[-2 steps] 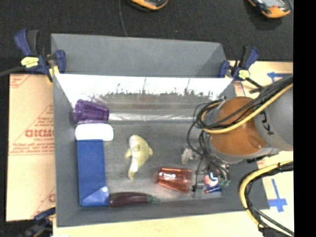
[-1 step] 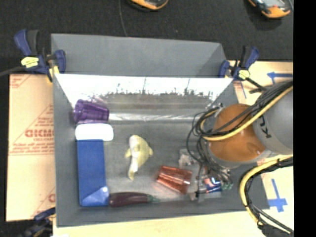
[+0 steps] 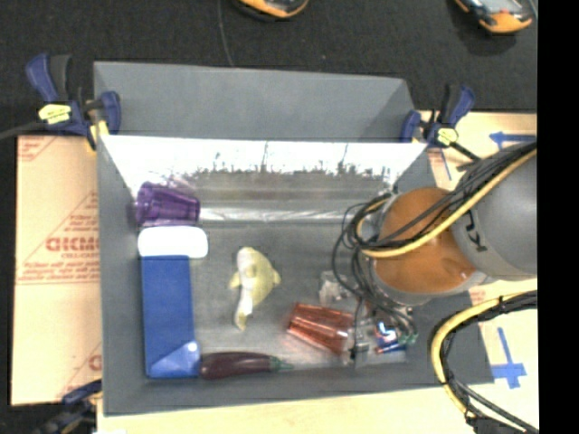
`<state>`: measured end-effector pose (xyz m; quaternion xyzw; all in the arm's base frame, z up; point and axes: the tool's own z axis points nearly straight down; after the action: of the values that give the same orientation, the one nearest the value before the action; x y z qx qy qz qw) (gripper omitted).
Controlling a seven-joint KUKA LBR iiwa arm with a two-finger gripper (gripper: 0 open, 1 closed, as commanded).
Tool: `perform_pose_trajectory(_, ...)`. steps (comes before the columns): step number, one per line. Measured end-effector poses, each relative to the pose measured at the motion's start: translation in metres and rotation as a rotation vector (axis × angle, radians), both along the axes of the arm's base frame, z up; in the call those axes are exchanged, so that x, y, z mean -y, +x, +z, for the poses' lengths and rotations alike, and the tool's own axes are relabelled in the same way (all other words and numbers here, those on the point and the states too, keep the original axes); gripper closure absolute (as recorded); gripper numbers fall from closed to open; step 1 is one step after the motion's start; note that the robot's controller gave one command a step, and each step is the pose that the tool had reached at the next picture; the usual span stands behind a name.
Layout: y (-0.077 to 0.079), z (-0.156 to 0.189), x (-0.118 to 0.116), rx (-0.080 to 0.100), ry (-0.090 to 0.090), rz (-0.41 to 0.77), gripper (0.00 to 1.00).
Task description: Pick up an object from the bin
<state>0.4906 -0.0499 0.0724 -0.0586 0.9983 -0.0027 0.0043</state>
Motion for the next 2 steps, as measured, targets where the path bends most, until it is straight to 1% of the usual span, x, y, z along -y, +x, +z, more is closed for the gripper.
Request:
perform_pose_trajectory(1, 0.0083, -0.0020, 0.0301, 0.005, -0.002, 0.016, 1.00)
perform_pose_trajectory(2, 0.0082, -0.0020, 0.0301, 0.005, -0.002, 0.017, 1.00)
